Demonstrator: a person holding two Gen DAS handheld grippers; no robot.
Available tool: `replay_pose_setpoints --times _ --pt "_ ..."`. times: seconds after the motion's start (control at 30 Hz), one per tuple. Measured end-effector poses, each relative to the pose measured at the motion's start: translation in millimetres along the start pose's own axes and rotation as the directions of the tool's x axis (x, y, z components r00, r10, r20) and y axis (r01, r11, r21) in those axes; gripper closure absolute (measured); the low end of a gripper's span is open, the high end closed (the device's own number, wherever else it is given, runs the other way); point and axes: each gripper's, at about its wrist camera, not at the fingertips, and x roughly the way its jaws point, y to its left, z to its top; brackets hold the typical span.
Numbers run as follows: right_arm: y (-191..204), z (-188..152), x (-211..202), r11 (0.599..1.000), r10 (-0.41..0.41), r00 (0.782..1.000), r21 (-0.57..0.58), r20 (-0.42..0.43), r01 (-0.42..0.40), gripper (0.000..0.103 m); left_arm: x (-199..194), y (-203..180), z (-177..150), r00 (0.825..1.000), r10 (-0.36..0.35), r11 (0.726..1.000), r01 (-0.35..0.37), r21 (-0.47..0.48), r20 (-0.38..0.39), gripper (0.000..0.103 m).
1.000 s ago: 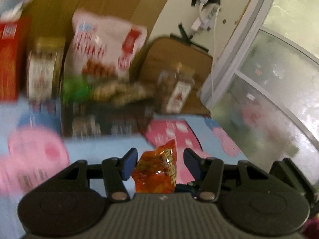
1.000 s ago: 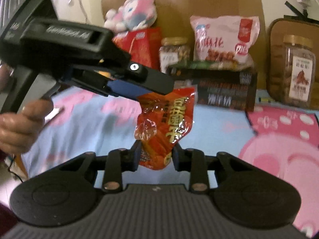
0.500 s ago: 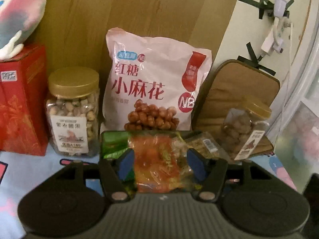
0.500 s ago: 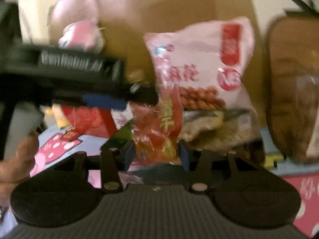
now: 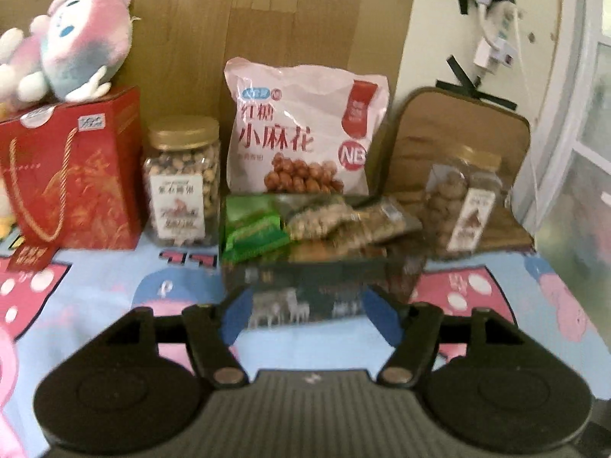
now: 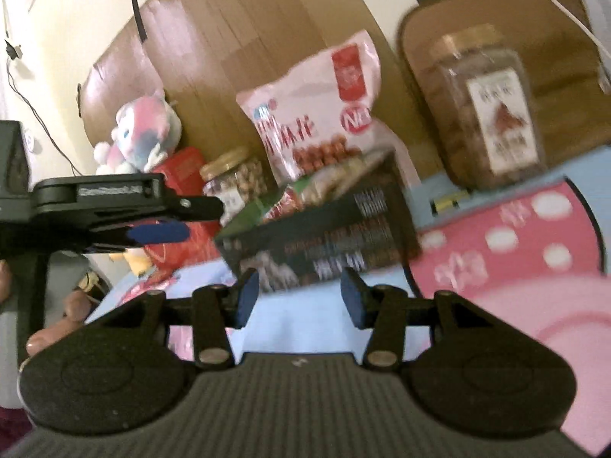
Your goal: Organize snacks
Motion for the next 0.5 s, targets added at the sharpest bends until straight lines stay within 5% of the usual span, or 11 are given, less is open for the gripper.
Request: replay_pose_setpoints --times 0.13,0.2,0.5 --pt "-1 -16 -13 0.997 -0.010 0.999 0.077 -0.049 0.013 0.052 -19 -2 -25 1.000 0.022 1.000 -0.022 -0.004 -0.008 0.026" --pt "2 -23 -22 0.994 -0.008 0.998 0.105 -0.060 0.015 0.052 -31 -4 -37 0.999 0.045 0.999 -0.045 -0.001 0.005 0.000" --pt "25 -43 -65 0.992 -0.018 1.000 0.124 -0.021 0.021 0.039 -76 -11 -82 0.986 0.162 0.987 -0.163 0.010 0.039 0.000"
